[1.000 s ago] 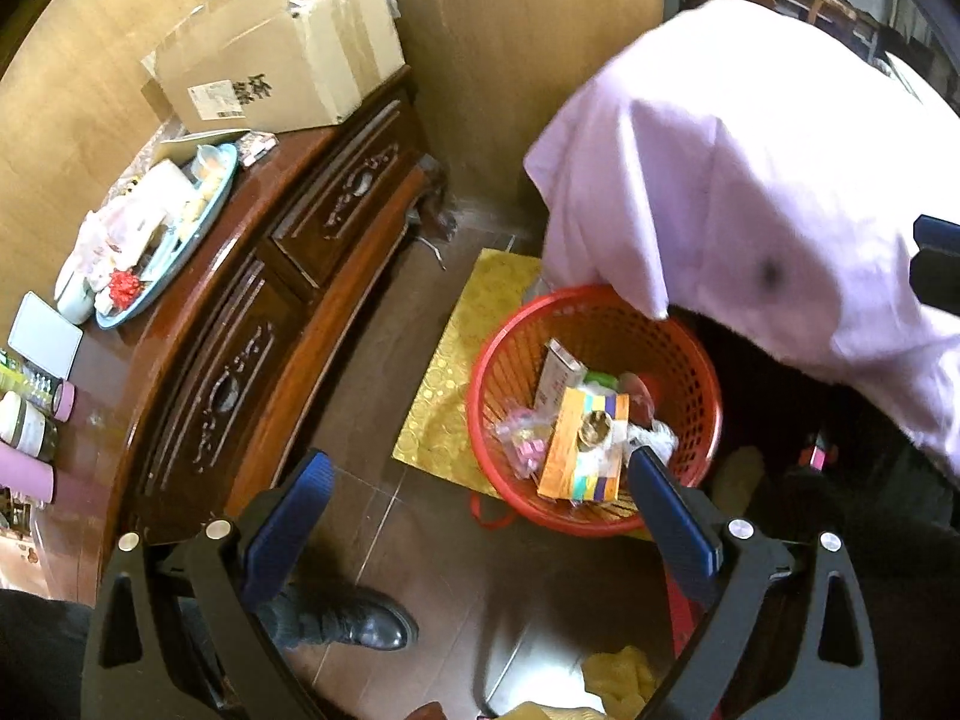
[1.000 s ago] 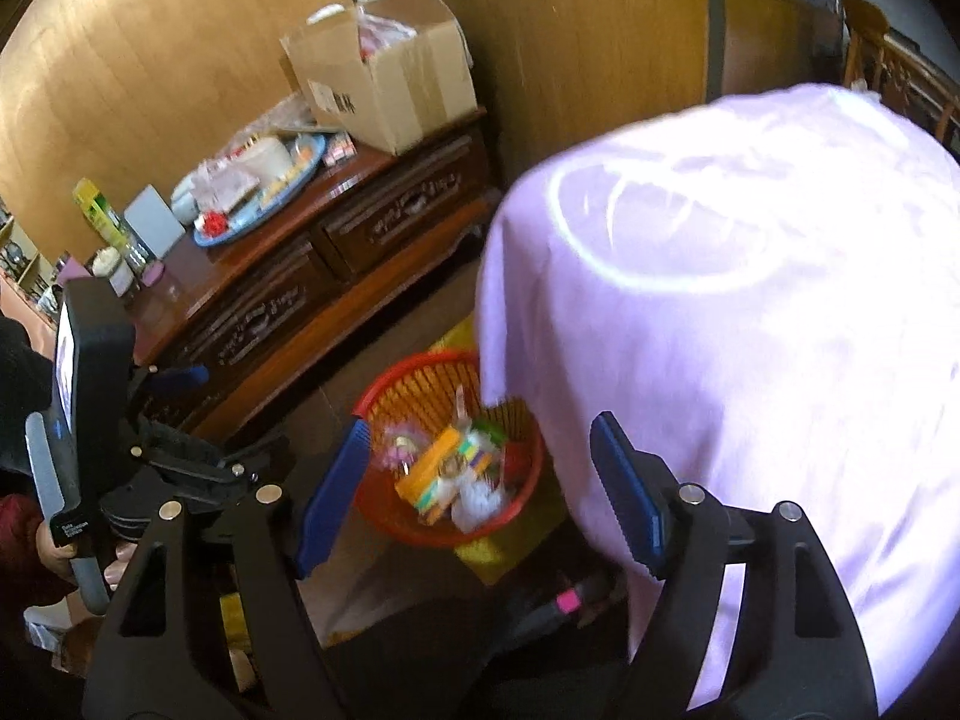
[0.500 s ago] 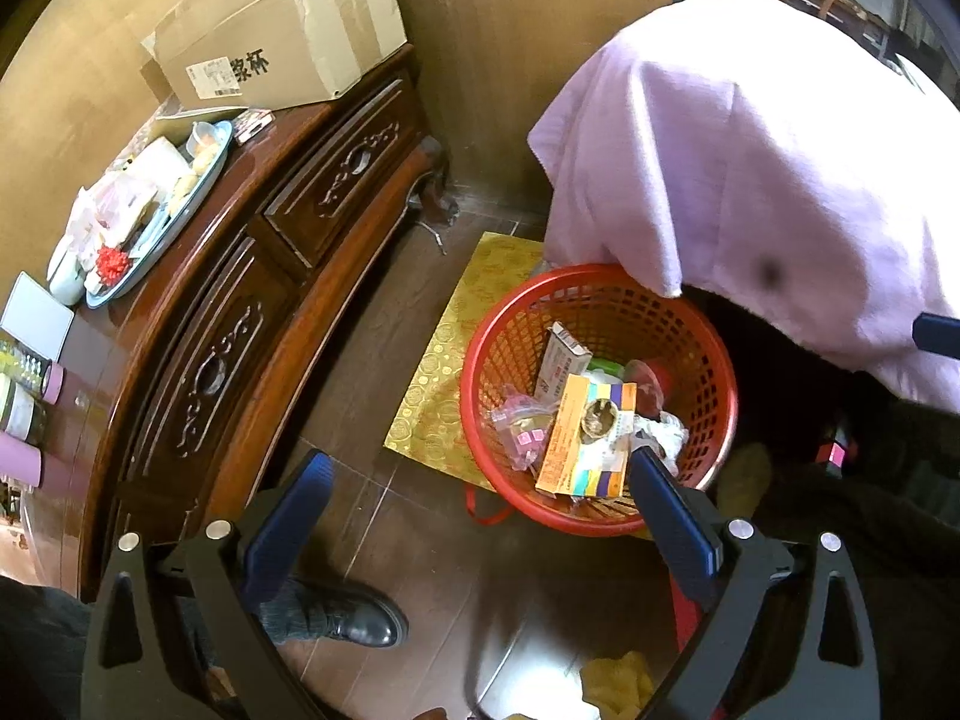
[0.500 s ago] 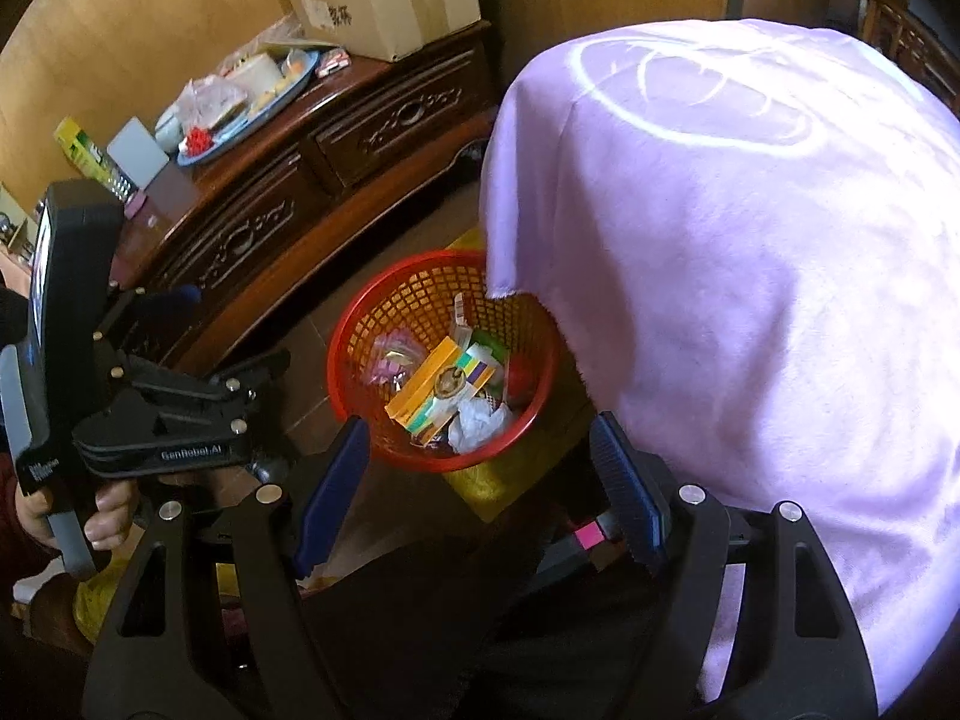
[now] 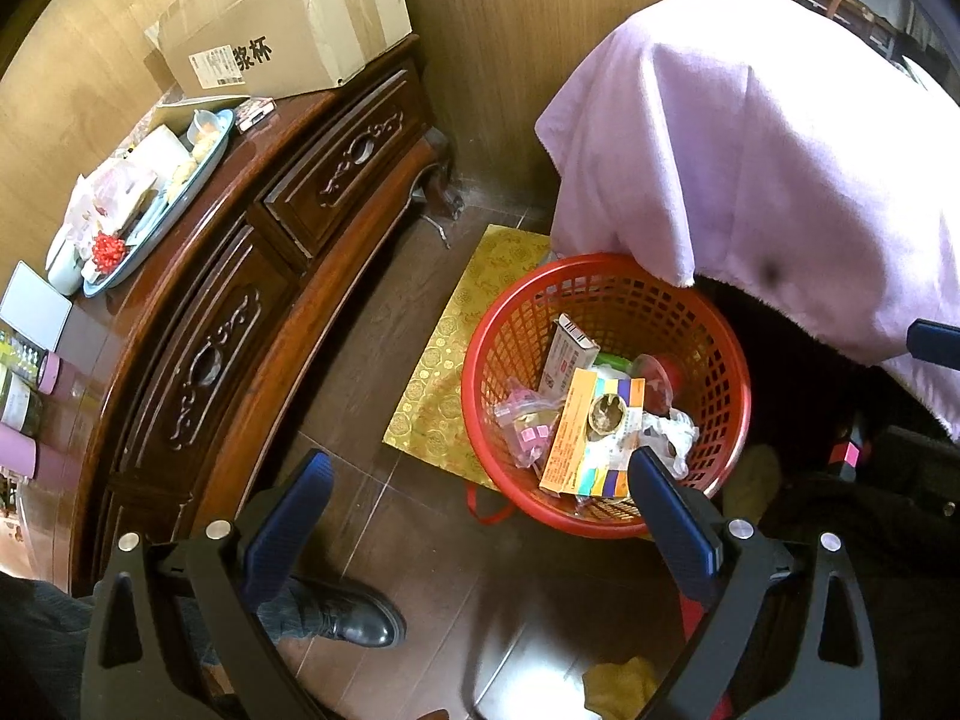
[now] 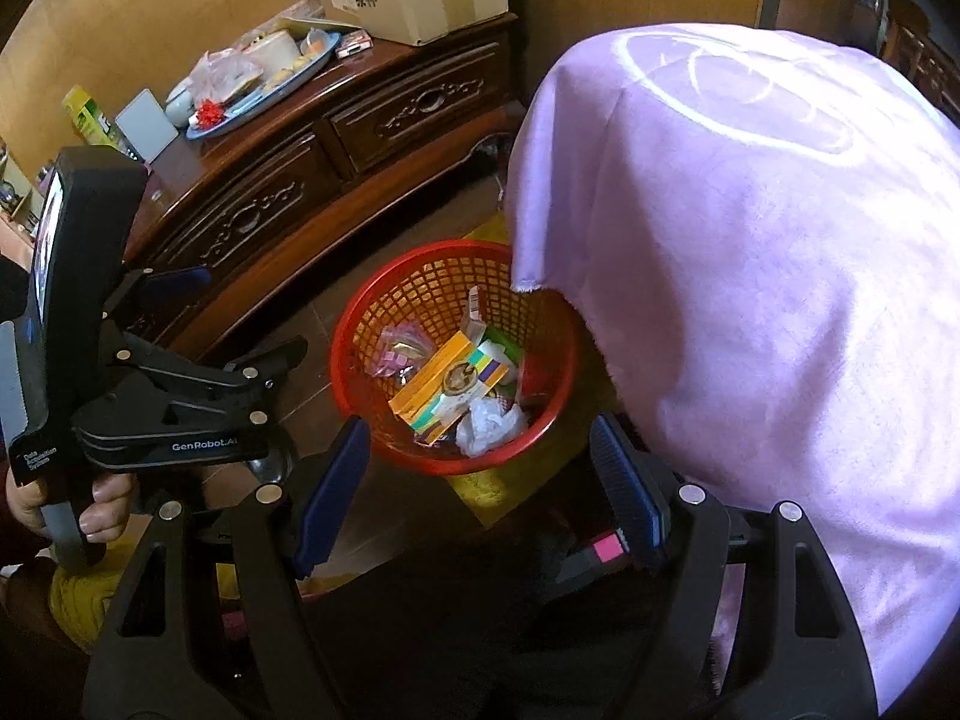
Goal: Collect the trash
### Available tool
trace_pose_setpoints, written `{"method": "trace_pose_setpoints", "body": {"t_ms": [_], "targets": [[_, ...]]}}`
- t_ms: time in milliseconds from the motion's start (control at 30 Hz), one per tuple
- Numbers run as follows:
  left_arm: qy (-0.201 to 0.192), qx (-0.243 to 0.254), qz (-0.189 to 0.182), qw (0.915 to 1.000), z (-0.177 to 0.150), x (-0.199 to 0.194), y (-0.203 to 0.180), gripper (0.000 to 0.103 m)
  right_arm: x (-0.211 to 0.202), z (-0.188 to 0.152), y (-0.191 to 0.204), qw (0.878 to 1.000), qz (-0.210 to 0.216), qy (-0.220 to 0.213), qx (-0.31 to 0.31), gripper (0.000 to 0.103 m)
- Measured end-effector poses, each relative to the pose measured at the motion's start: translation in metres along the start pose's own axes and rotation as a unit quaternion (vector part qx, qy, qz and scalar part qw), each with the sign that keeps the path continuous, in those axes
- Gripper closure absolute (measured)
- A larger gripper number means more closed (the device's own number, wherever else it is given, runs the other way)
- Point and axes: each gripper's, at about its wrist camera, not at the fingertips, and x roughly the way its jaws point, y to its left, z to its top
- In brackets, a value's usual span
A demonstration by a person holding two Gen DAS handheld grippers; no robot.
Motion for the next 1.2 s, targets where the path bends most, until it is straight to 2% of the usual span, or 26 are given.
{"method": "trace_pose_setpoints", "body": {"t_ms": [1200], "targets": [[-0.012, 0.008, 0.0, 0.9999, 0.0023, -0.0068, -0.0067, 0.006, 0.0027, -0.0009, -0.0048, 1.0, -0.001, 0.009, 0.008, 0.029]]}}
